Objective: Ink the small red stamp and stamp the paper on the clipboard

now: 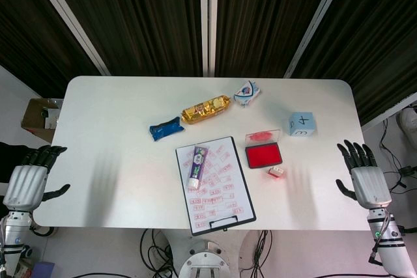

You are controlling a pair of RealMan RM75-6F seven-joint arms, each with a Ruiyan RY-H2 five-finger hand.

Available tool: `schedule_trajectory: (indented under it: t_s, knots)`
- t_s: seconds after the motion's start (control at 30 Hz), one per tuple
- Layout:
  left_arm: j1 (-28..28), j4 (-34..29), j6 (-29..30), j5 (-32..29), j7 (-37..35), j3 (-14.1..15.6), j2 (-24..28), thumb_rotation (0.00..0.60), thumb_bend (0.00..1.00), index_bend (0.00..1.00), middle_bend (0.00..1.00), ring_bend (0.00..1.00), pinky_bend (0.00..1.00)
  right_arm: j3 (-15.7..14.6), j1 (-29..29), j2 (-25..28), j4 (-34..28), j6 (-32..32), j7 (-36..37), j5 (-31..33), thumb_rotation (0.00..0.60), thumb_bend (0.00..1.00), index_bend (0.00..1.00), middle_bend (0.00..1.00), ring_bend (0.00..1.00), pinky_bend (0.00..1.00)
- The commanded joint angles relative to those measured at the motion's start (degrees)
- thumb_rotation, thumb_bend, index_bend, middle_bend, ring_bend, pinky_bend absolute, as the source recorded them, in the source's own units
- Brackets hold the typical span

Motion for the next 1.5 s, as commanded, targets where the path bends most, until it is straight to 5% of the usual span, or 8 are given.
schedule_trajectory:
  t_s: [0.03, 0.5, 0.63, 0.7, 0.77, 0.83, 1.13, 1.5]
  knots:
    - [0.0, 0.0, 0.0, 0.0, 0.0, 0.0, 0.0, 0.6, 0.0, 0.2, 0.22, 0.17, 0.24, 0.0, 0.0, 0.0, 0.0, 0.0, 0.0, 0.0, 0.6, 0.19, 0.0, 0.0, 0.0, 0.0]
    - [-0.2, -0.1, -0.3, 0.1, 0.0, 0.0, -0.1, 0.6, 0.0, 0.2, 0.21, 0.17, 0.24, -0.3, 0.3, -0.7, 0.4, 1.5, 0.4, -2.5, 0.6, 0.19, 0.0, 0.0, 0.0, 0.0]
    - [-0.5, 0.1, -0.9, -0.1, -0.2, 0.0, -0.3, 0.6, 0.0, 0.2, 0.21, 0.17, 0.24, 1.2, -0.4, -5.0, 2.5, 7.4, -0.7, -4.8, 0.6, 0.2, 0.03, 0.07, 0.24, 0.44]
    - [-0.6, 0.3, -1.1, -0.1, -0.3, 0.0, -0.5, 0.6, 0.0, 0.2, 0.21, 0.17, 0.24, 1.3, -0.2, -5.9, 1.7, 6.8, -2.7, -4.3, 0.6, 0.19, 0.18, 0.2, 0.44, 0.67]
    - [-0.6, 0.6, -1.1, -0.1, -0.5, 0.0, -0.6, 0.6, 0.0, 0.2, 0.21, 0.17, 0.24, 1.2, 0.4, -6.2, 0.6, 4.7, -6.9, -3.2, 0.6, 0.2, 0.35, 0.33, 0.58, 0.82]
    - [-0.6, 0.8, -1.2, -0.2, -0.7, 0.1, -0.7, 0.6, 0.0, 0.2, 0.22, 0.17, 0.24, 0.9, 0.8, -6.5, -0.7, 2.4, -11.6, -1.8, 0.6, 0.2, 0.4, 0.42, 0.66, 0.87]
    - [-0.4, 1.7, -1.4, -0.5, -1.8, 0.3, -0.6, 0.6, 0.0, 0.2, 0.21, 0.17, 0.24, 1.8, 3.7, -10.9, -3.4, -5.7, -24.5, 5.2, 0.6, 0.19, 0.45, 0.42, 0.69, 0.9]
    - [0.0, 3.5, -1.2, -0.9, -3.6, 0.4, -0.8, 0.6, 0.0, 0.2, 0.22, 0.17, 0.24, 3.5, 7.4, -16.4, -2.7, -11.5, -29.0, 11.4, 0.6, 0.2, 0.42, 0.42, 0.69, 0.9]
